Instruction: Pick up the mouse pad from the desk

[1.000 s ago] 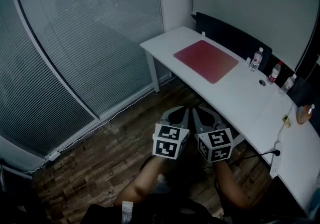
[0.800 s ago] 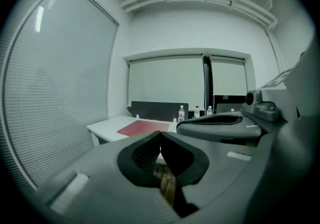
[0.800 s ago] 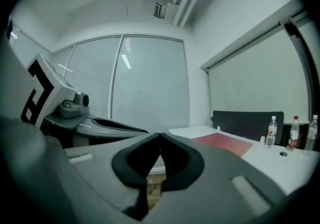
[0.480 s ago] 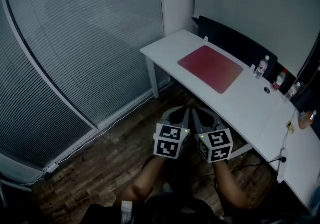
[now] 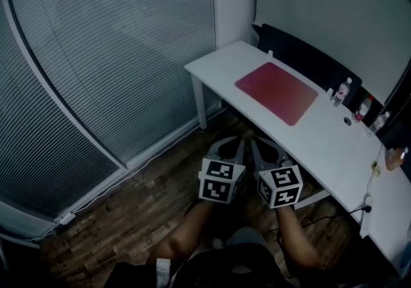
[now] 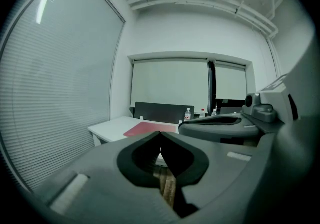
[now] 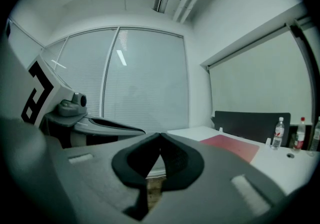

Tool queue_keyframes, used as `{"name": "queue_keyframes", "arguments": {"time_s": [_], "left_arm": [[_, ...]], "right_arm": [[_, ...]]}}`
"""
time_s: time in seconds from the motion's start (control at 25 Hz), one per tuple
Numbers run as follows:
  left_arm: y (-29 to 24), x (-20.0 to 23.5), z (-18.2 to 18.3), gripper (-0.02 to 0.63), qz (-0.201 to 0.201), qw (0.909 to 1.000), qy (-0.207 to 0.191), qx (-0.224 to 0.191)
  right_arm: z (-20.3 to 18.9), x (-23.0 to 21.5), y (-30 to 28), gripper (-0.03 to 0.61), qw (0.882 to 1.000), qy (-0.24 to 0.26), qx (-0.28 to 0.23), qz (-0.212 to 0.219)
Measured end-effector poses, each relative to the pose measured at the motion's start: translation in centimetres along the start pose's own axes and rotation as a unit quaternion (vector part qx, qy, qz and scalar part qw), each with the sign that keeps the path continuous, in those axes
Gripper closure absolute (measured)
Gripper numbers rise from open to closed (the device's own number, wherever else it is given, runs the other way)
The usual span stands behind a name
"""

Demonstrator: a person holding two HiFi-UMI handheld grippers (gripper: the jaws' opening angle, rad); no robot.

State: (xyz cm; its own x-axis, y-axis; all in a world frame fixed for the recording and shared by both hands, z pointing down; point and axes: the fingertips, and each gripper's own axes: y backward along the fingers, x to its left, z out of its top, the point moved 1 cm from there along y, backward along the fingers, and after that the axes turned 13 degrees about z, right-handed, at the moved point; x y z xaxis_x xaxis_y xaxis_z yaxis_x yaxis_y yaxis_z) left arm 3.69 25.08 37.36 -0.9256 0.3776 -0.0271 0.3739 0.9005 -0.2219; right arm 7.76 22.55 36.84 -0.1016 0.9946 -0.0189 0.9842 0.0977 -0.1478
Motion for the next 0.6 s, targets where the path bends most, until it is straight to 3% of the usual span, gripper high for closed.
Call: {"name": "queue_keyframes", "arguments": {"time_s": [0.6], "left_arm": [[-5.3,1.8,0.3,0.609,-0.002,0.9999,-0.013,0.002]], "right_arm": [[0.0,-3.5,-4.2,0.577,1.0,-0.008,-0.012,-0.001]]}}
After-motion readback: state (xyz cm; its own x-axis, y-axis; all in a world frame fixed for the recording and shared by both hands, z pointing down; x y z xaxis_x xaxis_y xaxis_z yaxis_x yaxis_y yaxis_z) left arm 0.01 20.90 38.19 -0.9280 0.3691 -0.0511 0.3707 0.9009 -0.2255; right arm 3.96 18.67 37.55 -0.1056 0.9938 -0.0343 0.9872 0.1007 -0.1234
